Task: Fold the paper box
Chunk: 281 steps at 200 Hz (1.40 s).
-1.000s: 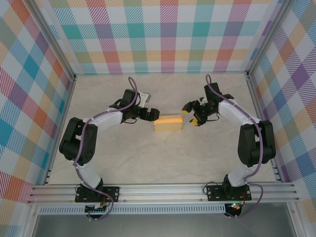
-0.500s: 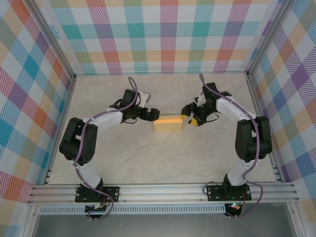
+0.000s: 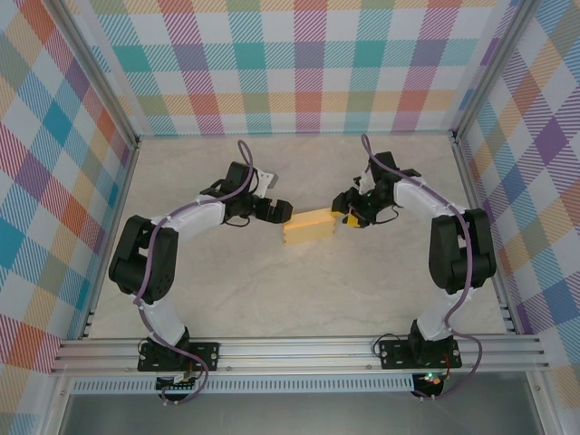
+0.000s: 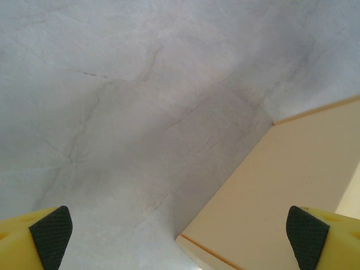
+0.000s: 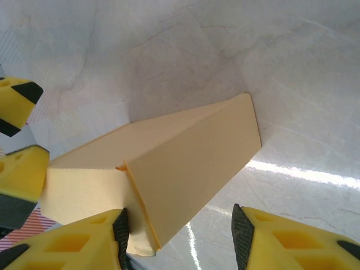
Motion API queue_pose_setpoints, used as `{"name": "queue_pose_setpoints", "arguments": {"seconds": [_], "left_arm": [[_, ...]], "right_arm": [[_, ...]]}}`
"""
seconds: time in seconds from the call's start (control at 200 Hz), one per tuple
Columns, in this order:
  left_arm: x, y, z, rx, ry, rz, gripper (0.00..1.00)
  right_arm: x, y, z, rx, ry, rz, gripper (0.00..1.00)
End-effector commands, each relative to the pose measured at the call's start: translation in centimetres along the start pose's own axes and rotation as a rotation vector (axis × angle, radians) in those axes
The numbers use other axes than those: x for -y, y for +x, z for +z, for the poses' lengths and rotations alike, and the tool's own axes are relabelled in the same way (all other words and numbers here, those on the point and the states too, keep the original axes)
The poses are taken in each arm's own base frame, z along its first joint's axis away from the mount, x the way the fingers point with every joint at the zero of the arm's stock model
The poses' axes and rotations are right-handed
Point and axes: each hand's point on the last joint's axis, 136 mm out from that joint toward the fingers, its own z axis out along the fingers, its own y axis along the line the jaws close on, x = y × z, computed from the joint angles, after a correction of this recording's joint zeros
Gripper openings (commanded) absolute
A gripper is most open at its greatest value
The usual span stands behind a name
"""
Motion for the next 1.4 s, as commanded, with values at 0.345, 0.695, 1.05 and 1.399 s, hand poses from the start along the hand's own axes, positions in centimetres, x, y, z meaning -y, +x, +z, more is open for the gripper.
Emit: {"name": "queue_pose_setpoints", "arguments": {"seconds": [0.345, 0.695, 1.05, 1.399], "left_arm": [[0.9, 5.3, -2.8, -0.123, 0.033, 0.015, 1.0], [-0.7, 8.0, -0.6, -0.198, -0.079, 0.022, 1.0], [2.3, -2.2, -8.0, 0.267, 0.086, -0.032, 1.0], [3.9, 1.1, -2.7, 0.103, 0.147, 0.01, 1.0]], "right_arm": [[5.4, 0.3, 2.2, 0.01, 0.186, 0.011, 0.49], [5.4, 0.0, 1.9, 0.023, 0.201, 0.006, 0.49], [5.5, -0.1, 1.9, 0.03, 0.203, 0.014, 0.49], [6.0, 0.4, 2.1, 0.026, 0.211, 0.016, 0.48]]}}
